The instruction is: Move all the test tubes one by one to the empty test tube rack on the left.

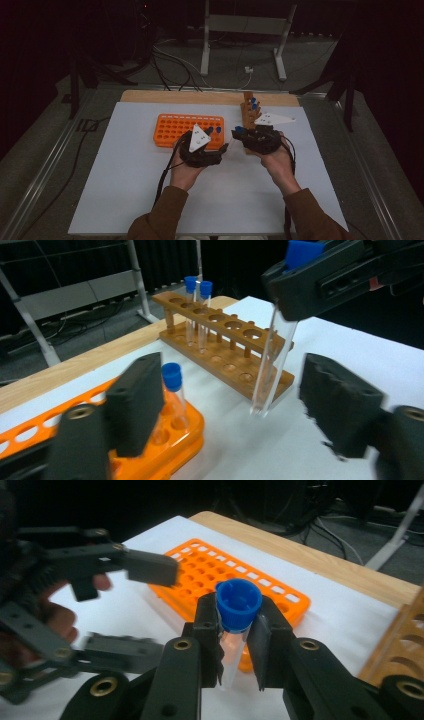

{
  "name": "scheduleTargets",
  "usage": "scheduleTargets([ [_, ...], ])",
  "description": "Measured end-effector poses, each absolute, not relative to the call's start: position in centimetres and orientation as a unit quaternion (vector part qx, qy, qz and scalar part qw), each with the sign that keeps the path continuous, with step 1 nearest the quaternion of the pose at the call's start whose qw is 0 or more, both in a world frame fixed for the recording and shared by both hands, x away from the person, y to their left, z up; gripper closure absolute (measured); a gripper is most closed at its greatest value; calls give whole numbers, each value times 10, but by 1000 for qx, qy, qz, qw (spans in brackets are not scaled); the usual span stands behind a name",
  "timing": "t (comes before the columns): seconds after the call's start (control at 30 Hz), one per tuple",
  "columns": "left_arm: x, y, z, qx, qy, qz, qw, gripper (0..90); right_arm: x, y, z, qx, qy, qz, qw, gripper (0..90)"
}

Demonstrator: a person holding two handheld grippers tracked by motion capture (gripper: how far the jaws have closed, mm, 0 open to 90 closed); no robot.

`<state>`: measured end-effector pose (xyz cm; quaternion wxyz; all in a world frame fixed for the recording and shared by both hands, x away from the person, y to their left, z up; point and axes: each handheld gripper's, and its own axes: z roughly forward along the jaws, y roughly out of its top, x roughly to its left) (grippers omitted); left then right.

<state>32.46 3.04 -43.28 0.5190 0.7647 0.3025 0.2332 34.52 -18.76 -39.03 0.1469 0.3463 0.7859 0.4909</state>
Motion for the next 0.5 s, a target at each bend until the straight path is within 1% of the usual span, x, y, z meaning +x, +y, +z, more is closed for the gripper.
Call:
scheduleTargets([
  [0.27,327,22,-435,770,291,213,526,537,341,-177,-391,336,789,497,131,756],
  [0.5,327,21,-436,772,284,212,528,700,341,-172,-392,331,791,499,125,757],
])
